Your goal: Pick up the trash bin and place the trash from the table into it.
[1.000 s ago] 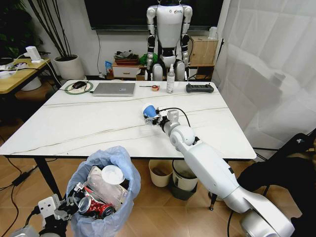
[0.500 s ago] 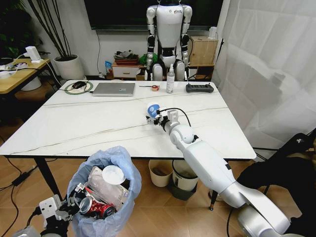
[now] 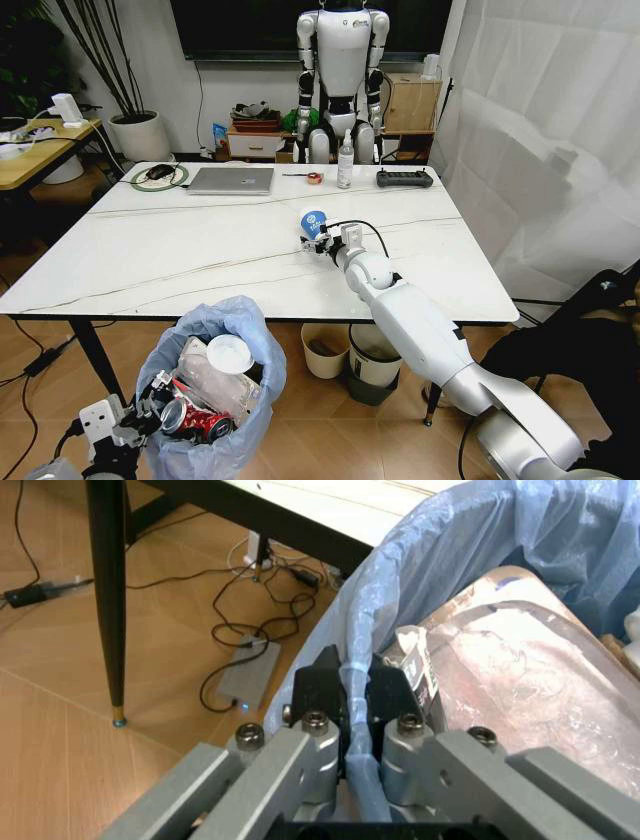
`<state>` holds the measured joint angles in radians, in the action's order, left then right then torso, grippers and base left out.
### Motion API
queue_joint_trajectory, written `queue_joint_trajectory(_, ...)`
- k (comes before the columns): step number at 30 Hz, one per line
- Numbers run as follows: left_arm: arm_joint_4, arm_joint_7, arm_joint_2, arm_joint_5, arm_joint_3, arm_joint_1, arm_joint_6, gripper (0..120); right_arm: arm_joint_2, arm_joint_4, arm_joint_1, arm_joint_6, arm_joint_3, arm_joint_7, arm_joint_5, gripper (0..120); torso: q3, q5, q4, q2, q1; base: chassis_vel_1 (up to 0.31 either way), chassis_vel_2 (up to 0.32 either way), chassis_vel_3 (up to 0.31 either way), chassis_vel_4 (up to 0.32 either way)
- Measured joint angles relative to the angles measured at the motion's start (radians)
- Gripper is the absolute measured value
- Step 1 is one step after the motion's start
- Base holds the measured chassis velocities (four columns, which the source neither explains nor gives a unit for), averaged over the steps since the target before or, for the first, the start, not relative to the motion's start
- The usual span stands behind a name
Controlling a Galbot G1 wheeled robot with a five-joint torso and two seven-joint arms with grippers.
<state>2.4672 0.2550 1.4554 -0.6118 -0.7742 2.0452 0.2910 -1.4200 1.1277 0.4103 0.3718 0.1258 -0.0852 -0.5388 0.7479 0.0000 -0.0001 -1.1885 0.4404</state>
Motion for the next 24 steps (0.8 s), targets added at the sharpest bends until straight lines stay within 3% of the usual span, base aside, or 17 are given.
queue_joint_trajectory(6, 0.000, 0.000, 0.000, 0.000, 0.001, 0.000, 0.000, 0, 0.003, -0.010, -0.001, -0.001, 0.000, 0.005, 0.003, 94, 0.000, 0.0000, 0.0000, 0.000, 0.000, 0.000, 0.000, 0.000, 0.000)
queue_joint_trajectory(17, 0.001, 0.000, -0.001, -0.001, 0.001, -0.003, 0.000, 0, 0.006, -0.020, 0.001, -0.004, -0.003, 0.009, 0.008, 54, 0.000, 0.0000, 0.0000, 0.000, 0.000, 0.000, 0.000, 0.000, 0.000)
queue_joint_trajectory(24, -0.002, -0.001, -0.001, -0.001, 0.002, -0.006, -0.001, 0, 0.011, -0.011, 0.007, -0.005, -0.004, 0.010, 0.008, 41, 0.000, 0.0000, 0.0000, 0.000, 0.000, 0.000, 0.000, 0.000, 0.000)
